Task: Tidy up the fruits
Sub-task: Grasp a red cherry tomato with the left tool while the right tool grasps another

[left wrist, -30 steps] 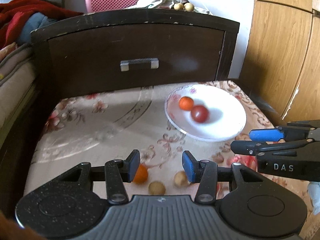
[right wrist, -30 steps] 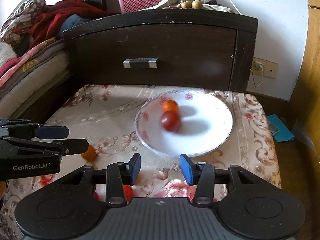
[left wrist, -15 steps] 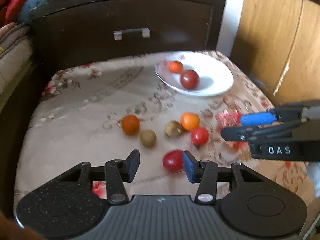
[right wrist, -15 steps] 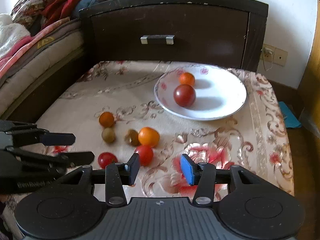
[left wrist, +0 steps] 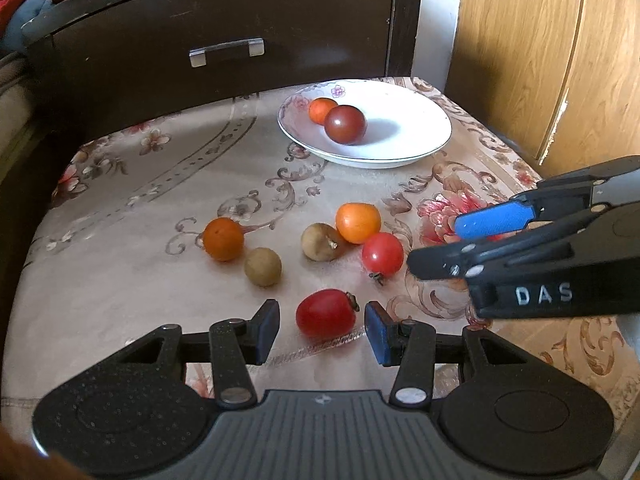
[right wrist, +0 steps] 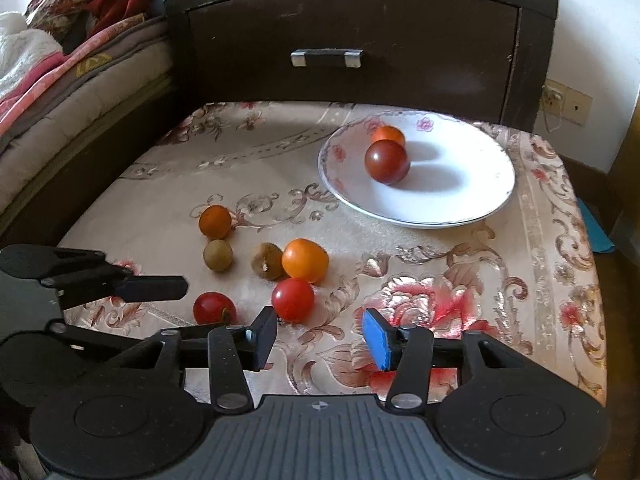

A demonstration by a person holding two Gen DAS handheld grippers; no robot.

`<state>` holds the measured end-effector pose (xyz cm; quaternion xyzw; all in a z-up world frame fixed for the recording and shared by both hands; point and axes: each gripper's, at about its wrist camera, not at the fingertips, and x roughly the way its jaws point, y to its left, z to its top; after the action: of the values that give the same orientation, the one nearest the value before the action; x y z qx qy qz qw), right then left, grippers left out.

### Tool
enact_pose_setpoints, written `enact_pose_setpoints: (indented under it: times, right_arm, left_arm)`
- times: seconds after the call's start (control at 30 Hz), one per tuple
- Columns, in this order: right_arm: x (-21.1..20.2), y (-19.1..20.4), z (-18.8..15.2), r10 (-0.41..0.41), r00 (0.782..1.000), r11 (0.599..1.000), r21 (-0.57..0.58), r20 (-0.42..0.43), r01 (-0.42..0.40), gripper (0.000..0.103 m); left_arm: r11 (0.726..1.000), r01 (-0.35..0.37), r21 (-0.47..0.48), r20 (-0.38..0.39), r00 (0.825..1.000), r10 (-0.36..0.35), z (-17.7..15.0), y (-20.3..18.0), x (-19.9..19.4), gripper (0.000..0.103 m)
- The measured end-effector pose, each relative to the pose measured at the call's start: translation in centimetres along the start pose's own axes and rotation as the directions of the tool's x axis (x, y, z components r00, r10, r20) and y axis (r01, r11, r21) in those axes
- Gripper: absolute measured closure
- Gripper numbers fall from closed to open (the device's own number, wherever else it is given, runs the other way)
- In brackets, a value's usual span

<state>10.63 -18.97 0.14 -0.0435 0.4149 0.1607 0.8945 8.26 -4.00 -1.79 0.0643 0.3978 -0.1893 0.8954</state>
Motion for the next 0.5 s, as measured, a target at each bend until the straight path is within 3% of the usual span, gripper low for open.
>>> enact_pose_setpoints:
  times: [0.23,0.5]
  right_arm:
    - [0.8,0.0,0.2,0.018,1.000,1.000,-0.005,-0.011,-0.019,0.060]
    - [2.5,0.1,0.7,0.039,0.999,0.999,0.007,-0.030,-0.038,0.060]
  left_arm:
    - [0.998,-0.026,0.055,-0.005,1.000,0.027,-0.4,-0.7,1.2,0.054]
    - [0.999,-0.015,0.033,0.013,1.000,0.015,-0.6,0.0,0.9,0.061]
